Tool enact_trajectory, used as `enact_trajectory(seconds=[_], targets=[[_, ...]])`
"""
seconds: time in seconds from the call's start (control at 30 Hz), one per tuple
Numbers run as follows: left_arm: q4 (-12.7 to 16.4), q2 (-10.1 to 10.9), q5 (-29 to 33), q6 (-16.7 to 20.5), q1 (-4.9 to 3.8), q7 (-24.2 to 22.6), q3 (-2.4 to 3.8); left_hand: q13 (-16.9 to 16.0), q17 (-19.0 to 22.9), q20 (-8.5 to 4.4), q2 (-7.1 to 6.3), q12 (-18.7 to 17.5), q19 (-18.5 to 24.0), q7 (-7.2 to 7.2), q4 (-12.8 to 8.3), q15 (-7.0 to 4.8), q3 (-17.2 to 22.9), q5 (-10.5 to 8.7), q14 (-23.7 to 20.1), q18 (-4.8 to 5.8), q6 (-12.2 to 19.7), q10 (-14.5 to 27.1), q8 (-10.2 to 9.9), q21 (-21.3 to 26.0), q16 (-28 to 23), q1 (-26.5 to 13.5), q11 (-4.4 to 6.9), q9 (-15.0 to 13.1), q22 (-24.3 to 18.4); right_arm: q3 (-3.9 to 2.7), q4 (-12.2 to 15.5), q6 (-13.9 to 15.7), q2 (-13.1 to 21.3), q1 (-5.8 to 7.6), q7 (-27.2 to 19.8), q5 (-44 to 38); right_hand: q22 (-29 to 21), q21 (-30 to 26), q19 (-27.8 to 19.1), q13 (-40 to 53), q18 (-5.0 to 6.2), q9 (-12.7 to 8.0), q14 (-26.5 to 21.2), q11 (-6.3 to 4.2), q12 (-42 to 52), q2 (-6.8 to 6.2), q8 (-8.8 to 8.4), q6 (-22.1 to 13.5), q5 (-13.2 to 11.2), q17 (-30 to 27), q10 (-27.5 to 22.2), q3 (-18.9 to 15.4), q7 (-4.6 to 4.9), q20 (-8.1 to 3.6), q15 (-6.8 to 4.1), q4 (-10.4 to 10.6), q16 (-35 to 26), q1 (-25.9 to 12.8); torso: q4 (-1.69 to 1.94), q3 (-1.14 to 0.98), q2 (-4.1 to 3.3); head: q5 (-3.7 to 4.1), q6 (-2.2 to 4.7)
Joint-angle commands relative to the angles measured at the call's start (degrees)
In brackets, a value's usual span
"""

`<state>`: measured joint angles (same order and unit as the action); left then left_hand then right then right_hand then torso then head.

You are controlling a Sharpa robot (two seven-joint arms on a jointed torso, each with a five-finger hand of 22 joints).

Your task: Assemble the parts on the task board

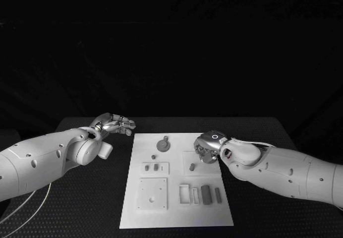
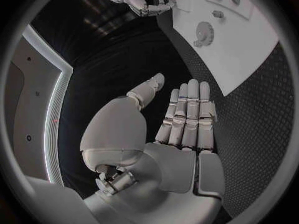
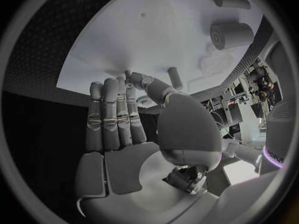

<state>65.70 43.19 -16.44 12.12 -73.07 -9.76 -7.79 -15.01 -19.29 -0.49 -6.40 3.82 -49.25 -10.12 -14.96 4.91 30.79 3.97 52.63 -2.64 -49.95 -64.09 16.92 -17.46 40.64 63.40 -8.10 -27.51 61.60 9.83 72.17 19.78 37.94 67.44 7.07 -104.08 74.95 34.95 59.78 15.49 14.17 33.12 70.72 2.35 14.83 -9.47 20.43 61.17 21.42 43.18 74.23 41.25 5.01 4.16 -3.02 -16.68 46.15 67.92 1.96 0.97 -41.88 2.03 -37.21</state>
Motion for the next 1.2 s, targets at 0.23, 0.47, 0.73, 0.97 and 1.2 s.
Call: enact_trajectory(seconds=[0.23, 0.47, 0.73, 0.97, 1.2], targets=[[-0.1, -0.1, 0.0, -0.9, -0.14, -0.3, 0.04, 0.1, -0.1, -0.12, 0.28, 0.2, -0.3, -0.05, 0.0, 0.13, -0.3, -0.28, 0.4, -0.04, 0.3, 0.0, 0.4, 0.3, -0.3, 0.1, -0.01, 0.0, -0.1, -0.53, 0.7, -2.0, 0.7, 0.77, -0.6, 1.7, 1.2, 0.1, 0.3, 0.2, 0.83, 0.1, 0.4, 0.05, 0.2, 2.65, 0.19, 0.5, 0.1, 0.0, 0.4, 0.5, -0.06, 0.07, -0.54, 0.0, 0.3, 2.4, -0.02, -0.01, -0.01, 0.03, 0.04], [-0.1, 0.0, 0.0, -1.0, -0.14, -0.2, 0.04, 0.1, -0.2, -0.12, 0.27, 0.2, -0.4, -0.06, 0.0, 0.13, -0.3, -0.28, 0.4, -0.03, 0.3, 0.1, 0.4, 0.4, -0.4, 0.1, -0.02, 0.0, -0.1, -0.86, 2.0, -2.9, 1.6, 1.3, -0.7, 2.8, 1.2, 0.1, 0.3, 0.2, 0.83, 0.2, 0.4, 0.05, 0.2, 2.68, 0.18, 0.4, 0.1, 0.0, 0.4, 0.5, -0.06, 0.06, -0.54, 0.0, 0.3, 2.4, -0.1, -0.03, 0.0, -0.04, -0.13], [0.0, 0.0, 0.0, -0.8, -0.14, -0.2, 0.04, 0.1, -0.2, -0.13, 0.27, 0.2, -0.4, -0.06, 0.0, 0.13, -0.3, -0.28, 0.4, -0.03, 0.3, 0.1, 0.4, 0.4, -0.4, 0.1, -0.02, 0.0, -0.1, -2.19, 4.9, -0.7, 3.4, 2.17, -1.2, 5.6, 1.2, 0.2, 0.3, 0.2, 0.83, 0.2, 0.3, 0.05, 0.2, 2.7, 0.18, 0.4, 0.1, 0.0, 0.4, 0.5, -0.06, 0.06, -0.54, 0.0, 0.3, 2.4, -0.13, -0.01, 0.0, -0.12, -0.06], [-0.1, 0.0, 0.0, -0.6, -0.14, -0.4, 0.04, 0.1, -0.3, -0.14, 0.29, 0.2, -0.4, -0.05, 0.0, 0.12, -0.3, -0.27, 0.5, -0.04, 0.3, 0.0, 0.4, 0.4, -0.5, 0.1, -0.01, 0.0, -0.1, -2.38, 8.4, 5.3, 3.8, 2.21, -3.7, 9.0, 1.2, 0.2, 0.4, 0.3, 0.83, 0.2, 0.4, 0.03, 0.2, 2.69, 0.18, 0.4, 0.1, 0.0, 0.4, 0.5, -0.07, 0.03, -0.57, 0.0, 0.3, 2.4, -0.14, 0.01, 0.06, -0.52, 0.3], [-0.3, -0.1, 0.1, -0.3, -0.14, -0.6, 0.04, 0.1, -0.4, -0.15, 0.31, 0.2, -0.4, -0.04, 0.0, 0.11, -0.3, -0.27, 0.5, -0.04, 0.3, 0.0, 0.4, 0.4, -0.5, 0.1, 0.0, 0.0, -0.1, -2.38, 11.7, 6.5, 2.8, 1.9, -4.9, 10.6, 1.2, 0.2, 0.5, 0.4, 0.83, 0.3, 0.4, 0.0, 0.1, 2.7, 0.18, 0.4, 0.2, 0.0, 0.4, 0.6, -0.08, -0.02, -0.63, 0.0, 0.3, 2.4, -0.01, -0.03, 0.01, -1.46, 0.57]])
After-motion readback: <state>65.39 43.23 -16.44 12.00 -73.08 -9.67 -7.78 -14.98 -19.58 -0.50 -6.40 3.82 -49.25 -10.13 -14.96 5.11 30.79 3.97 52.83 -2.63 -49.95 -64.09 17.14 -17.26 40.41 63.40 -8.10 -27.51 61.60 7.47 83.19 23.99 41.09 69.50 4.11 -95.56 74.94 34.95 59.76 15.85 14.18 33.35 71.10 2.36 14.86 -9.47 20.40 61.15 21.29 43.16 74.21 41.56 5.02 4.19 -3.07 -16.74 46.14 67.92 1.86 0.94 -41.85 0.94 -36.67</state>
